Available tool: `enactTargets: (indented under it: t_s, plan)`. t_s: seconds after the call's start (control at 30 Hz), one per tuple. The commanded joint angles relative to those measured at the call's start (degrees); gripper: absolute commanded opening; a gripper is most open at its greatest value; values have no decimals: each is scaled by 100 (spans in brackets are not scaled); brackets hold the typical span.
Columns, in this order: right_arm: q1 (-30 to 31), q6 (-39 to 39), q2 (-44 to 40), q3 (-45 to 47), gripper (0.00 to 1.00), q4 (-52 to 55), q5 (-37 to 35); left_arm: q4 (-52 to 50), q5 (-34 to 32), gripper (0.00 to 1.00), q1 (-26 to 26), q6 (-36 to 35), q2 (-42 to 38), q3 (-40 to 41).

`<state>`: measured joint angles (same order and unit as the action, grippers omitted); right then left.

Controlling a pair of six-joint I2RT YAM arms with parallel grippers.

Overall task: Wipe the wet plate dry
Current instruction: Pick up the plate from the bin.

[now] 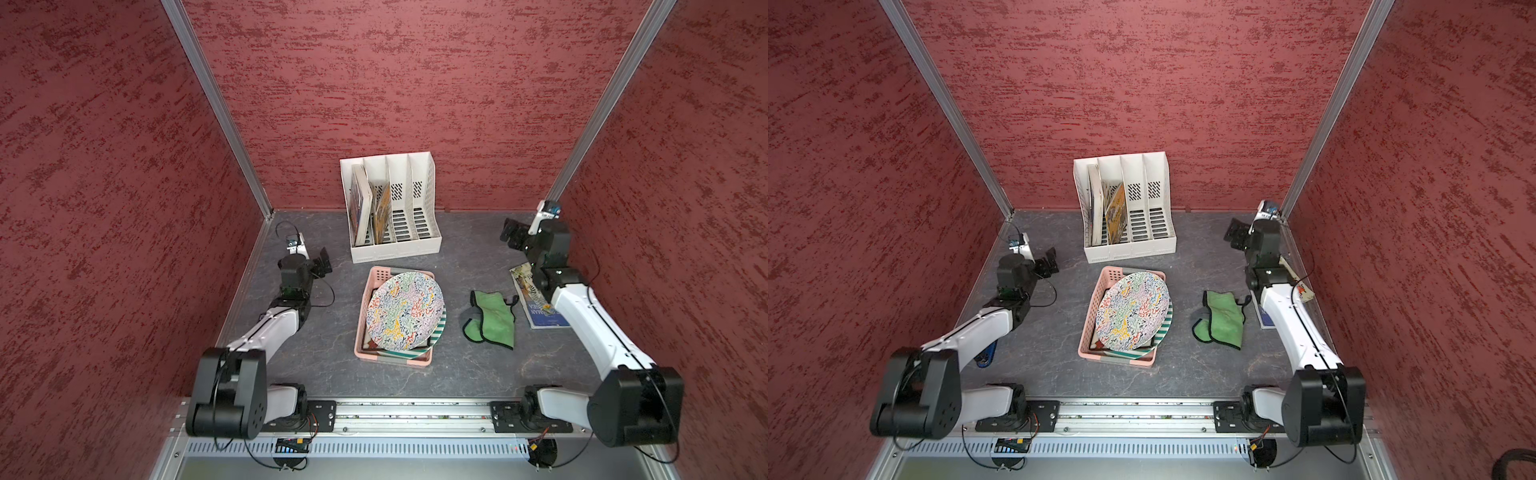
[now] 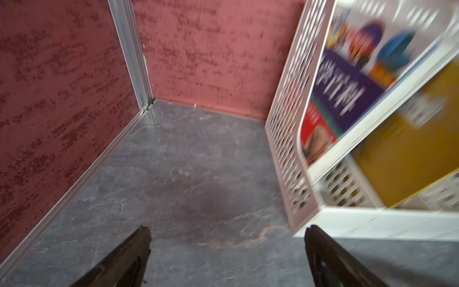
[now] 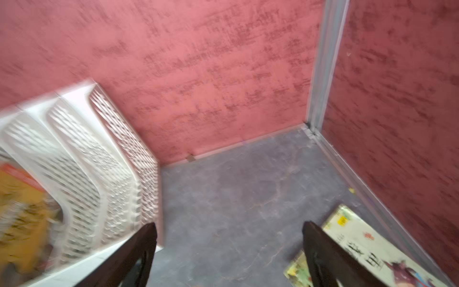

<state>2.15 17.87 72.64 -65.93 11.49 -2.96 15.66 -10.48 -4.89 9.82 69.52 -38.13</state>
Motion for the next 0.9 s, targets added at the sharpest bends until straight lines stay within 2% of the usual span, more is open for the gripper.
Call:
enactTargets:
  t_s: [0.0,0.07,0.13,0.2,0.3,0.43,0.6,0.67,0.8,0.87]
  plan:
    - [53,1270,273,-766,88,3556,2154,-2759,-373,100,-561,1781,-744,-764]
    - [160,1452,405,-967,82,4192,3214,-3616,-58,100,-1027,2585,-871,-1125]
    - [577,1332,304,-1110,80,4957,3737,-4206,243,100,-1722,3098,-815,-1411]
    - [1060,1117,176,-1243,76,5565,3706,-4507,373,100,-2281,3226,-698,-1516]
    - [1810,1219,190,-1088,68,5924,3820,-4805,650,100,-2707,3214,-339,-1534]
    - [2559,1422,478,-748,72,5508,3692,-5303,825,100,-2790,3150,-15,-1643]
    - [2759,1275,967,-844,78,5255,3087,-5561,806,100,-2753,3138,-189,-1525]
    - [2780,1204,1128,-877,78,5046,3199,-5639,857,100,-2698,3155,-246,-1427]
    - [2857,1300,1547,-864,69,4322,3715,-5588,1126,100,-2529,3155,-236,-1090]
    - [2906,1185,1806,-1055,63,4356,3755,-5454,1302,93,-2406,3174,-178,-856]
